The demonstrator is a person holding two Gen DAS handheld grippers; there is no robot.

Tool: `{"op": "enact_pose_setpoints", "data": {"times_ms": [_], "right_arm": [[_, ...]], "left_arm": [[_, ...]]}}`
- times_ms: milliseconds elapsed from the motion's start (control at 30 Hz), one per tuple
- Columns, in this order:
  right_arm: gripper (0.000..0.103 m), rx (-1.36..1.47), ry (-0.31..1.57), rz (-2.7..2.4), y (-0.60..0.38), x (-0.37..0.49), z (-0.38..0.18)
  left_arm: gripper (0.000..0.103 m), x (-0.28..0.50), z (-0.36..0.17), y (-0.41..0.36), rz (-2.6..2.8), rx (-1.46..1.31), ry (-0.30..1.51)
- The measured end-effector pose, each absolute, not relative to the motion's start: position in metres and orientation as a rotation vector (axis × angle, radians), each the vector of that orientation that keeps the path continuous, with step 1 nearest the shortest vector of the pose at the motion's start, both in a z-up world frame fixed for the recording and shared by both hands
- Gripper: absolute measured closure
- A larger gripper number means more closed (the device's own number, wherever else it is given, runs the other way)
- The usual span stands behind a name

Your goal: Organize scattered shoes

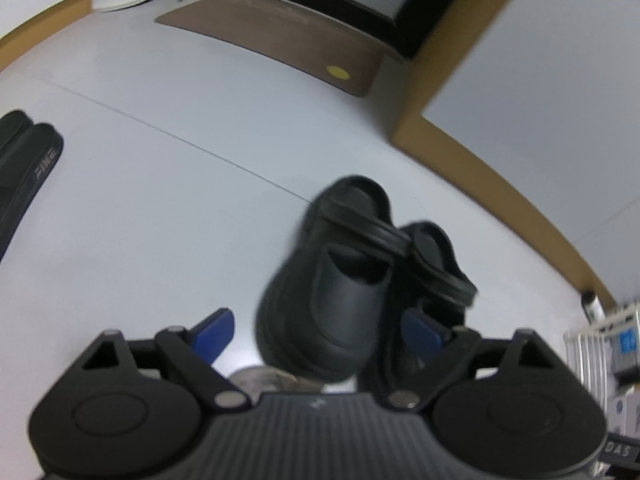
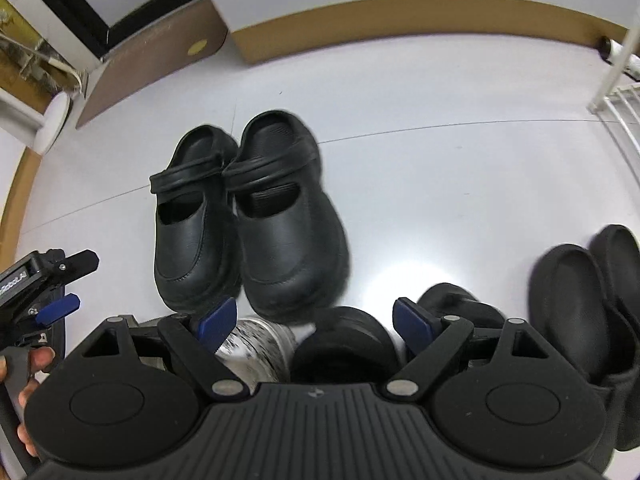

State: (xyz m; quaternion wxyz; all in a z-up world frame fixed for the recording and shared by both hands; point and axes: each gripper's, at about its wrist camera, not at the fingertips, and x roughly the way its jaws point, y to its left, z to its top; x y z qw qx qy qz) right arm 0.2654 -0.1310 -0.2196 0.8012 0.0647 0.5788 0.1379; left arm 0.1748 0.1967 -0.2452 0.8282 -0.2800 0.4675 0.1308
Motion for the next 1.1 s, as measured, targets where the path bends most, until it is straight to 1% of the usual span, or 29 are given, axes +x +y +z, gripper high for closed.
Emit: {"op": "enact_pose_setpoints", "data": {"times_ms": [267,400,600,800,900,933,1100], "right_arm": [[0.014,0.164,1.227,0.287,-0.173,0.240,-0.161],[0.014,0.160,1.213,0.296,-0.184,0.222,-0.132],[0.014,0.260,1.239,0.320,-0.217,0.195,-0.094],[0.013,0.275,1.174,0.289,-0.251,0.161,-0.051],[0.008,0.272,1.089,0.289,-0.268,0.148,-0.020],[0.008,0.262,1.056,0.277,-0.274,0.141,-0.009],[0.008,0.208,0.994,0.245,-0.284,0.113,0.013]], "left_arm": [[0.011,0.167,-0.199,0.154,0.226,-0.482,1.114],[0.011,0.158,-0.160,0.128,0.189,-0.391,1.166],[0.010,0.142,-0.111,0.096,0.163,-0.288,1.214],[0.009,0.111,-0.064,0.071,0.158,-0.260,1.191],[0.009,0.092,-0.045,0.058,0.134,-0.284,1.168],[0.009,0.084,-0.037,0.053,0.125,-0.285,1.155],[0.009,0.057,-0.012,0.035,0.105,-0.254,1.108]]}}
